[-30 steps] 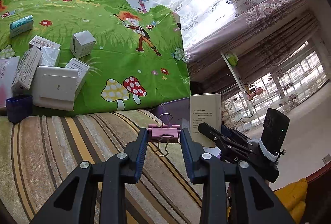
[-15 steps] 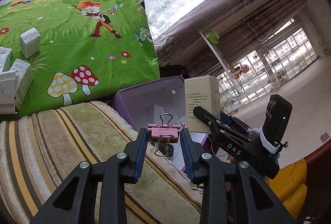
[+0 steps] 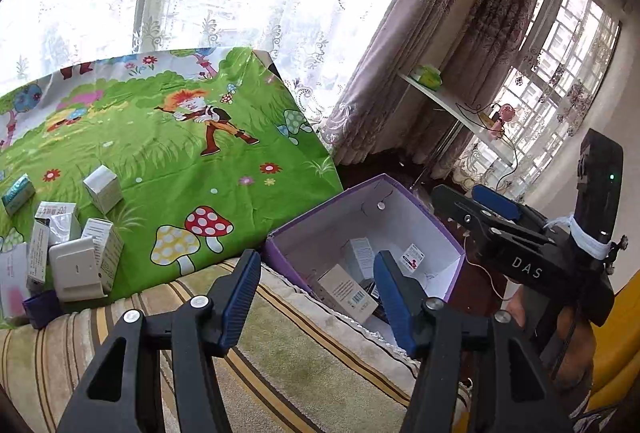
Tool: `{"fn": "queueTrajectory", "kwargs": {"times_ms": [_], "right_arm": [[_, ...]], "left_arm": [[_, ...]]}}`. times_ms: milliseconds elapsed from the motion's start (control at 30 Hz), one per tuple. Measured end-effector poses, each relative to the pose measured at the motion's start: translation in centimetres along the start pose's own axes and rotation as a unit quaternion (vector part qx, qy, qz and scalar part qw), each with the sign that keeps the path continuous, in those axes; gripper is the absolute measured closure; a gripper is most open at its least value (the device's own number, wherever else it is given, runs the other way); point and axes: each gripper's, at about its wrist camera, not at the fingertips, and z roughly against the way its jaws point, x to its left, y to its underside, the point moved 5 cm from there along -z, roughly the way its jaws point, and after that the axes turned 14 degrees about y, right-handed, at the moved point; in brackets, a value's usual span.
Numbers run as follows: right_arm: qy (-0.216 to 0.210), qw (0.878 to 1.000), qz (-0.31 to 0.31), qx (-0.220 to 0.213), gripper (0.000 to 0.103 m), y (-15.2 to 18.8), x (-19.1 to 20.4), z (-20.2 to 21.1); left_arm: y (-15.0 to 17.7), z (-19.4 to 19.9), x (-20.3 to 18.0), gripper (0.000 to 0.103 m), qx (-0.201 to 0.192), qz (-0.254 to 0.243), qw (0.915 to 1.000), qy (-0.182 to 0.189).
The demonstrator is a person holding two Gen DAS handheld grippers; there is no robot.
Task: Organize rigid objects
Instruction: 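Open both grippers to drop the clip and box into the storage box, then move both tools back over the remaining items on the bed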
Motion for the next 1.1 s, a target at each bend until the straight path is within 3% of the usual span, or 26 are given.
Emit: {"fn": "queueTrajectory", "kwargs": {"times_ms": [100,167,267,333,533,700,900,1100], "right_arm": [[0.041,0.998,-0.009,-0.052,0.008,-1.2,-0.5,1.8],[0.063,0.993,-0.011,-0.096,0.005,-2.0,-0.6,3.2],[0.042,0.992,-0.025,-0.117,0.001,-2.6,-0.5,4.2],[0.022,0.992,-0.041,-0.117,0.001,-2.8,-0.6,4.4],[-0.031,0.994,-0.029,-0.104,0.001,-2.8,1.0,4.3],[-0.063,0.994,-0.012,-0.086,0.001,-2.3,2.9,3.9],[-0.107,0.993,-0.007,-0.039,0.001,-1.1,4.9,2.6],[-0.127,0.992,-0.008,-0.004,0.001,-0.3,6.1,1.5]], "left_arm": [[-0.7,2.0,-1.4,0.034,-0.050,-0.066,0.9951,-0.054],[-1.0,3.2,-2.1,0.021,-0.085,-0.114,0.9875,-0.068],[-1.3,4.9,-2.2,0.015,-0.130,-0.140,0.9788,-0.075],[-1.6,5.7,-1.7,0.015,-0.137,-0.142,0.9782,-0.065],[-2.3,7.1,1.9,0.015,-0.110,-0.095,0.9872,-0.066],[-1.9,9.1,5.8,0.015,-0.115,-0.035,0.9913,-0.053],[-1.9,11.5,10.2,0.015,-0.122,0.022,0.9910,-0.049],[-1.0,12.4,15.8,0.015,-0.107,0.119,0.9868,-0.023]]}}
